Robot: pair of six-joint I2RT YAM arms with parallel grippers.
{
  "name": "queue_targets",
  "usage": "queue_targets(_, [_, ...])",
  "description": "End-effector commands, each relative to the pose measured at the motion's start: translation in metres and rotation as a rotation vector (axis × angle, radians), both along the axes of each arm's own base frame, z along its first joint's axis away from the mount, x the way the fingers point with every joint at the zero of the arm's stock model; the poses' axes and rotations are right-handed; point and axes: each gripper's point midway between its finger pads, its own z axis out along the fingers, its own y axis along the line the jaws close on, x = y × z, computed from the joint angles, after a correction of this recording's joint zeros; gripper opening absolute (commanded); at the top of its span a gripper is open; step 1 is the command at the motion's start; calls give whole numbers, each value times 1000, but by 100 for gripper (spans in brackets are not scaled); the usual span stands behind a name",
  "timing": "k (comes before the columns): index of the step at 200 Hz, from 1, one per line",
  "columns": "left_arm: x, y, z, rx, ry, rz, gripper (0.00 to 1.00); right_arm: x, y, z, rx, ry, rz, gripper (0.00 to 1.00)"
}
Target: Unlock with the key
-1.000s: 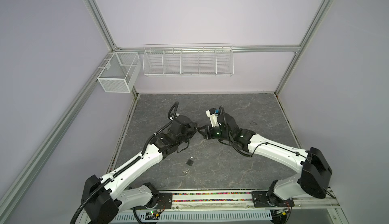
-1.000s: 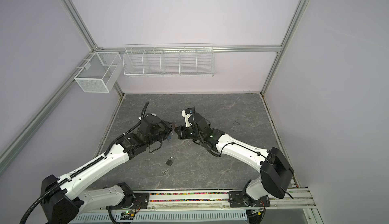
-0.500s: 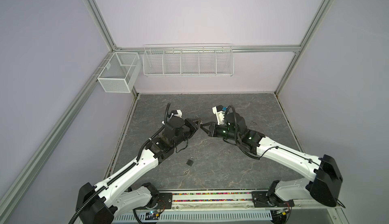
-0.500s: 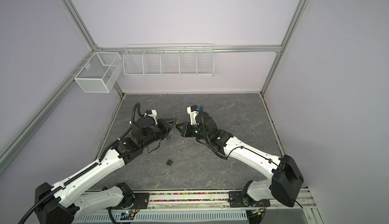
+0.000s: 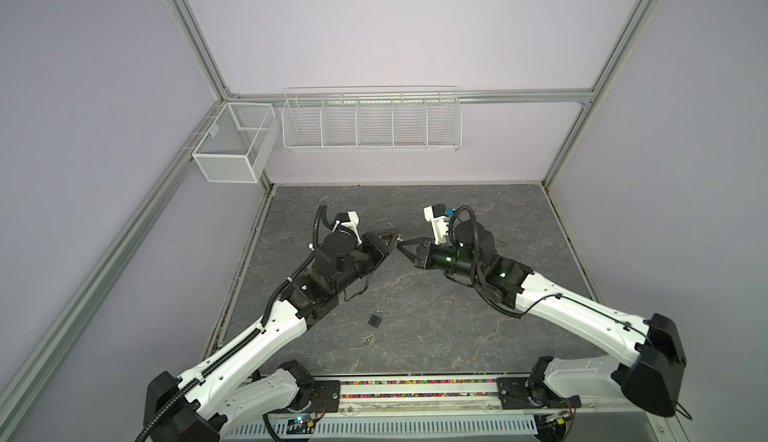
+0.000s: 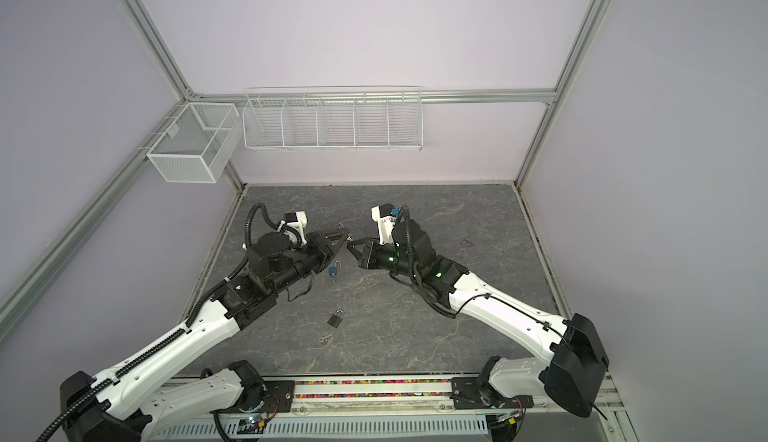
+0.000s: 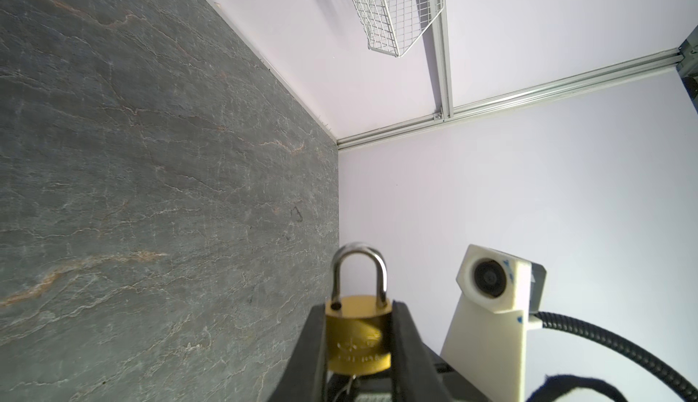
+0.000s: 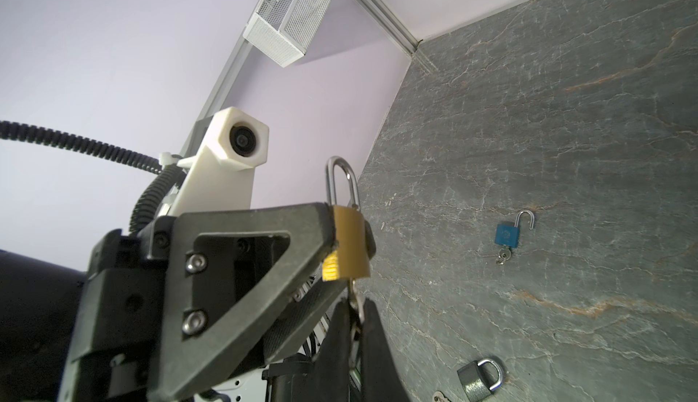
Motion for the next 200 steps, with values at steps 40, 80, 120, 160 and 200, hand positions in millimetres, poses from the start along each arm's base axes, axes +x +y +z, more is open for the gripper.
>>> queue_targets(40, [-6,7,13,69,-35,-12,0,4,-15,34,-35,-172,-54,13])
queue_targets(80, [-2,13,21,100,-58,23,0,5,-22,33,-80,-212,-71,19])
queue_targets(120, [1,26,18,220,-88,65,0,6,-31,33,-135,-239,-89,37])
queue_targets(160, [6,38,9,436,-195,72,0,3,-55,22,-264,-235,-128,62])
queue_targets(200, [5,28,-11,601,-395,-32,0,-4,-78,12,-460,-209,-111,77])
